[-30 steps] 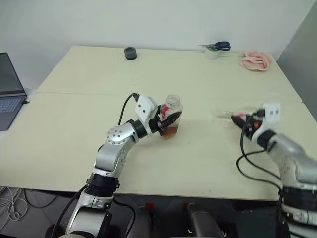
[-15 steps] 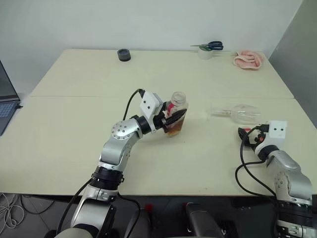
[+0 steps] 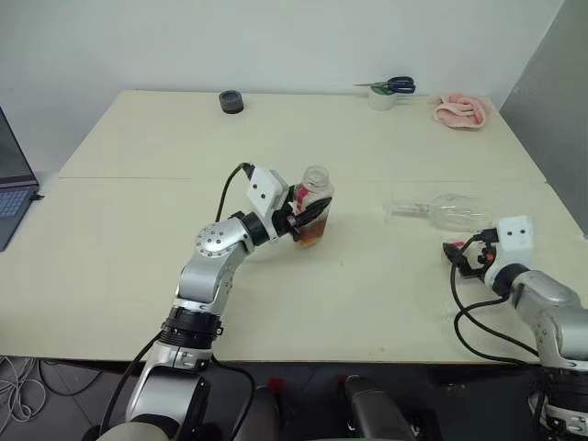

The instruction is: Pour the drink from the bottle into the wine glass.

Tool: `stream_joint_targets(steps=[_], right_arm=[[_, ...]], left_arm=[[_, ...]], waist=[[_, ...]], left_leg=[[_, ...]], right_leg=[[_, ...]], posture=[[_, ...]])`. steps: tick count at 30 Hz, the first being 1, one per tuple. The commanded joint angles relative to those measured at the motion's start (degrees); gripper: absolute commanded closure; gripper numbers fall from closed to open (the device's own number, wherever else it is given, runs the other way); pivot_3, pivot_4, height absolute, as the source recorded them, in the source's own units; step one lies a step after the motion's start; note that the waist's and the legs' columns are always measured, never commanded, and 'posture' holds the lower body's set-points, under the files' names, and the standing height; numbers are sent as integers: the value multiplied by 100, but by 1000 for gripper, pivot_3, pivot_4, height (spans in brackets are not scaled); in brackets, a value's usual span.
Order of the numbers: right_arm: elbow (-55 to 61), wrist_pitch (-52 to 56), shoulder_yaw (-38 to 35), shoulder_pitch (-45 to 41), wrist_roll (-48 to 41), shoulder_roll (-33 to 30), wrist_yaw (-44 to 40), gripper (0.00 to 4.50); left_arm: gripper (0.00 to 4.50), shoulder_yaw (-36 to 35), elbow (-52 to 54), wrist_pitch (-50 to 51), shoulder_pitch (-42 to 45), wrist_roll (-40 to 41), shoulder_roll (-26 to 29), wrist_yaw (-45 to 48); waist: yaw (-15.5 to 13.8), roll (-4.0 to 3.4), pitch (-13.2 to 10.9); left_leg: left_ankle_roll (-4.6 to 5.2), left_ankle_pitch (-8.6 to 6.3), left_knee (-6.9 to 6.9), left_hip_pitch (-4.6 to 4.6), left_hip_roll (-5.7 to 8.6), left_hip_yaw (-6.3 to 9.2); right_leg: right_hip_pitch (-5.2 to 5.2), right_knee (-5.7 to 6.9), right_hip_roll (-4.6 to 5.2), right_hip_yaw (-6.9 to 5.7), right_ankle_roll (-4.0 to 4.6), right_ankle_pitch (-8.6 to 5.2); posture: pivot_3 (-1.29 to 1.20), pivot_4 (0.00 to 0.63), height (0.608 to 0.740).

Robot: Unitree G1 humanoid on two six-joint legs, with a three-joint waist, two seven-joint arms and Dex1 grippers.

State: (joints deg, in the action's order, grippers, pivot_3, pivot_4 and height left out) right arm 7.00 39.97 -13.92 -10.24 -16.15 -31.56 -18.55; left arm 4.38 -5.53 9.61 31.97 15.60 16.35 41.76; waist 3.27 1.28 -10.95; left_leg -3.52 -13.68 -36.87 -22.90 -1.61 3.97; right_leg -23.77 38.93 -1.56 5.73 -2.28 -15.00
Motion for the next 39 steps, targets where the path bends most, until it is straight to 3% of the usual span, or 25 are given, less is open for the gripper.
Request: stream_joint_targets(steps=[1, 6, 11, 17, 22, 26, 32, 36, 39], right_arm=[[-237, -258, -184, -64, 155, 188, 318, 0], [-536, -1209, -686, 87, 22, 819, 651, 0], [-257, -1325, -688, 125, -99, 933, 485, 0], [-3, -1277, -376, 43, 217, 332, 187, 0], [-82, -1159, -506, -156, -9, 337, 164, 0], [566, -895, -503, -304, -541, 303, -175, 0], [2059, 880, 410, -983, -1934, -905, -1667, 0], [2053, 1052, 1484, -2133, -1930, -695, -1973, 0], [1621, 780, 1990, -2761, -1650, -97, -1835, 0]], left_arm=[[2684, -103, 119, -152, 139, 18, 10, -15], [2684, -125, 155, -134, 117, 13, 25, -29], [2684, -149, 169, -125, 97, 21, 71, -21], [2684, -217, 73, -135, 121, 22, 131, -47], [2684, -224, -59, -192, 183, 17, 139, -39], [2684, -302, -152, -223, 228, -8, 190, -68], [2684, -845, -662, -194, 431, -127, 445, -703], [2684, -1256, -1295, -341, 732, -330, 621, -1413], [2685, -1456, -1618, -438, 819, -391, 761, -1684]], waist=[[-2, 0, 0], [-1, 1, 1], [-2, 0, 1], [3, 0, 0], [-1, 0, 0], [7, 0, 0], [32, -3, -2], [48, -2, -2], [16, -1, -2]], left_leg=[[0, 0, 0, 0, 1, 0], [0, 0, -3, 3, 0, 3], [0, 0, -3, 1, 2, 3], [0, 0, -2, 3, 2, 2], [0, 0, 0, 3, 0, 4], [0, 0, -2, 2, 1, 3], [0, 0, -1, 4, -2, 7], [1, 0, -3, 4, -7, 20], [0, 0, -1, -4, -7, 23]], right_leg=[[0, 0, 0, 0, 0, 0], [5, 0, 0, -3, 0, 0], [5, 0, 2, -3, -1, 0], [4, 2, 2, -2, -1, 0], [4, 0, 0, -5, 0, 0], [4, 1, 1, -2, 0, 0], [4, 1, -1, -5, 0, 0], [6, 3, -10, -17, 1, 1], [4, -7, -9, -21, 1, 1]], posture=[[0, 150, 740], [0, 150, 740], [0, 150, 740], [0, 150, 740], [0, 150, 740], [0, 150, 740], [0, 150, 740], [0, 150, 740], [0, 150, 740]])
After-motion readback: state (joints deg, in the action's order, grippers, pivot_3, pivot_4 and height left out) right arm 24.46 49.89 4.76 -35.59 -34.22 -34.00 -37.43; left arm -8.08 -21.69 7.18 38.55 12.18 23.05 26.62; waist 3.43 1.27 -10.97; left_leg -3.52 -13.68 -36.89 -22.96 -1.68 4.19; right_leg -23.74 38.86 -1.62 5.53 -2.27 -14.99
